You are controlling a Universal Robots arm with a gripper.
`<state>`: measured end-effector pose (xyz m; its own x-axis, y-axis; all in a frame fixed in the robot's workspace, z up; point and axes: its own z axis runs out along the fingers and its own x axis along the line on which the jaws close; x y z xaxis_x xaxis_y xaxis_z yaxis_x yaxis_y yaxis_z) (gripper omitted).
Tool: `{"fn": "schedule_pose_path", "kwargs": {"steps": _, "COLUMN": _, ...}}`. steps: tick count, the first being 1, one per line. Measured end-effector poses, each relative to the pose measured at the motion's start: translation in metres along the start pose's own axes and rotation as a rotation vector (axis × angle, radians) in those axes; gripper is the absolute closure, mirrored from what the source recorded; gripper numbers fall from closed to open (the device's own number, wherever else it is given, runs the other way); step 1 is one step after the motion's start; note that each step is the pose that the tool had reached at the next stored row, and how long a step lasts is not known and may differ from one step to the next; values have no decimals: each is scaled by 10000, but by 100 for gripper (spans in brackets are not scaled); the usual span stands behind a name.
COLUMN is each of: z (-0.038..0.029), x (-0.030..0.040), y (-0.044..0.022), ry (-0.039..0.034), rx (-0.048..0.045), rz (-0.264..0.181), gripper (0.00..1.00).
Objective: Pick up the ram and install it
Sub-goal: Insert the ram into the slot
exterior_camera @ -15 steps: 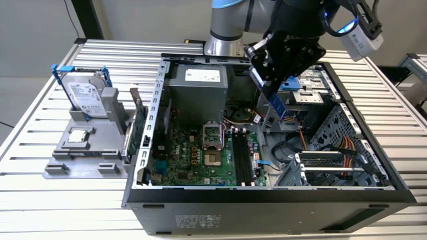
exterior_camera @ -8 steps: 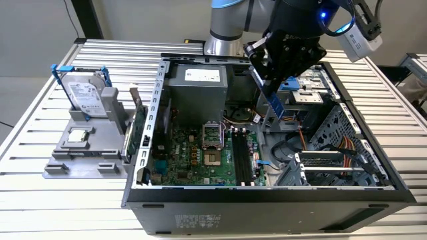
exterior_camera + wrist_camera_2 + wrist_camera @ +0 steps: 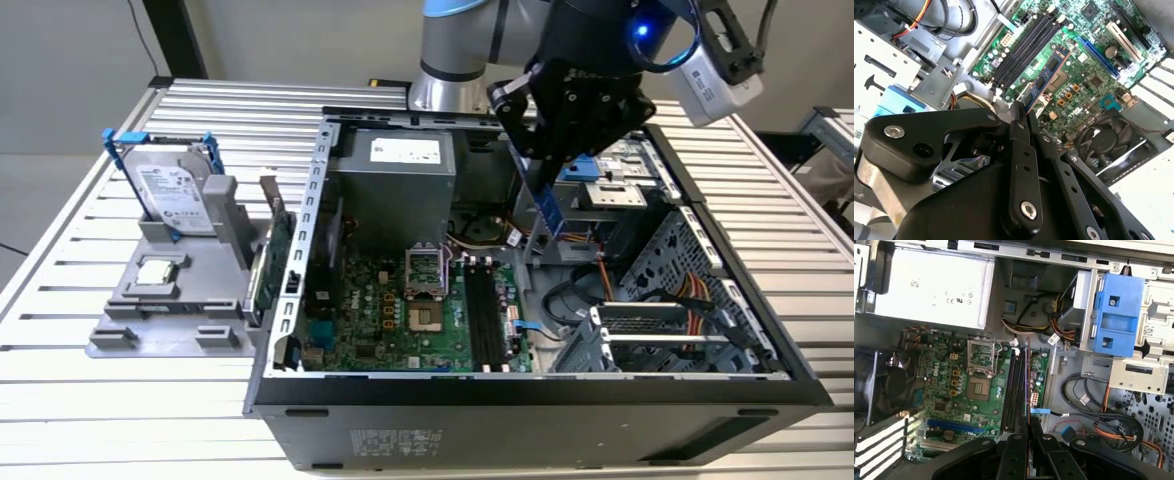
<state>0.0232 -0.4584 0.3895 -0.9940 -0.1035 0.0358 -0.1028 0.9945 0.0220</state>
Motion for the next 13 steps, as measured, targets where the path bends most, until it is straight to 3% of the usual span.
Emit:
{"fn": "schedule_pose_path", "kwargs": {"steps": 8, "z": 0, "x": -1, "y": 0, "ry": -16, "rx": -25, "rz": 715, "gripper": 100}}
{"fn": "schedule_pose_path", "kwargs": {"steps": 13, "z": 1, "x": 0, "y": 0, "ry": -16, "rx": -26, "rz": 755, "gripper": 100}}
